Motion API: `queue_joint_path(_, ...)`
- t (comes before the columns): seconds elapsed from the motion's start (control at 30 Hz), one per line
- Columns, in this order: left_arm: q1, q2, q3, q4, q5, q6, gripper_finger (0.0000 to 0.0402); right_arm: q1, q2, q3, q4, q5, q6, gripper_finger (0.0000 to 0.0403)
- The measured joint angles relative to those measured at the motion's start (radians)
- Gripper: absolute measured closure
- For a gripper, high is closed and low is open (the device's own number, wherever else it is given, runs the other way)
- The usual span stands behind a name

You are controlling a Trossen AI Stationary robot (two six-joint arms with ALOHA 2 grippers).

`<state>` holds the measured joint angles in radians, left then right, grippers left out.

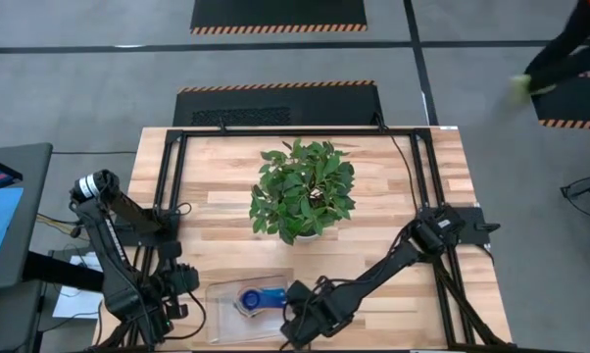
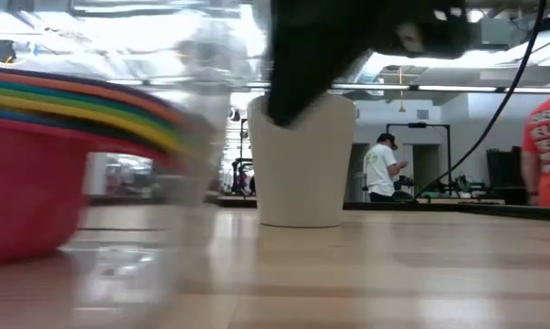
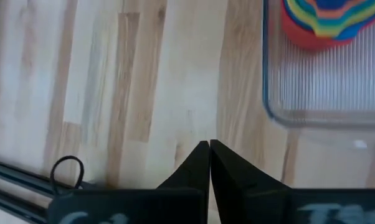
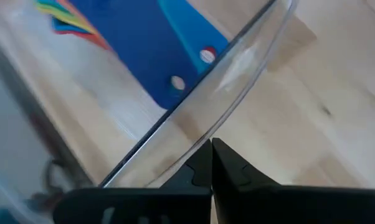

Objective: Nest measuring cups in basket
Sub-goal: Return to Home Position

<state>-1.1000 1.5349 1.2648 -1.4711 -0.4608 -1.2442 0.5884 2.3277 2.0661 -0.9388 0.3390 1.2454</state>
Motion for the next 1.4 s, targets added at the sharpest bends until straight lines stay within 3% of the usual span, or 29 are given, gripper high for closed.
queue_joint_path(0.2,0.0,0.0,0.0,-0.014,-0.022,-0.003,0.04,-0.003,0.018,0.061,0.018,0.008,-0.041,0.0392)
queue_joint_path(0.37,-0.001,0.0,0.001,-0.101,-0.007,-0.139,0.04,0.017,-0.033,0.058,0.071,-0.164,-0.084,0.0383)
queue_joint_path(0.43,-0.001,-0.001,0.004,-0.098,0.067,-0.189,0.04,0.027,-0.088,0.058,0.093,-0.262,-0.073,0.0374)
queue_joint_path(0.57,0.004,-0.002,0.004,-0.075,0.396,-0.149,0.04,0.046,-0.2,0.06,0.163,-0.376,-0.073,0.036)
queue_joint_path(0.63,-0.005,0.0,0.004,-0.087,0.492,-0.2,0.04,0.052,-0.256,0.06,0.174,-0.415,-0.092,0.0357)
queue_joint_path(0.73,-0.043,0.0,0.004,-0.063,0.545,-0.272,0.04,0.088,-0.321,0.061,0.187,-0.321,-0.105,0.0357)
queue_joint_path(0.83,-0.088,0.0,0.014,0.024,0.658,-0.148,0.04,0.129,-0.369,0.058,0.232,-0.292,-0.356,0.0356)
queue_joint_path(0.93,-0.153,-0.024,0.054,-0.026,0.471,-0.253,0.0397,0.181,-0.432,0.058,0.356,-0.267,-0.79,0.0356)
queue_joint_path(1.03,-0.229,-0.096,0.12,0.007,0.131,-0.298,0.0396,0.206,-0.501,0.052,0.372,-0.451,-1.099,0.0356)
queue_joint_path(1.13,-0.298,-0.208,0.137,0.032,-0.279,-0.242,0.0396,0.184,-0.55,0.014,0.329,-0.648,-1.225,0.0356)
queue_joint_path(1.2,-0.319,-0.284,0.134,0.04,-0.464,-0.173,0.0396,0.125,-0.582,-0.036,0.329,-0.769,-1.238,0.0356)
queue_joint_path(1.3,-0.314,-0.39,0.08,0.087,-0.544,-0.097,0.0395,0.034,-0.642,-0.167,0.334,-0.931,-1.262,0.0356)
queue_joint_path(1.4,-0.292,-0.472,-0.036,0.188,-0.541,-0.045,0.0395,-0.019,-0.734,-0.371,0.413,-0.939,-1.209,0.0356)
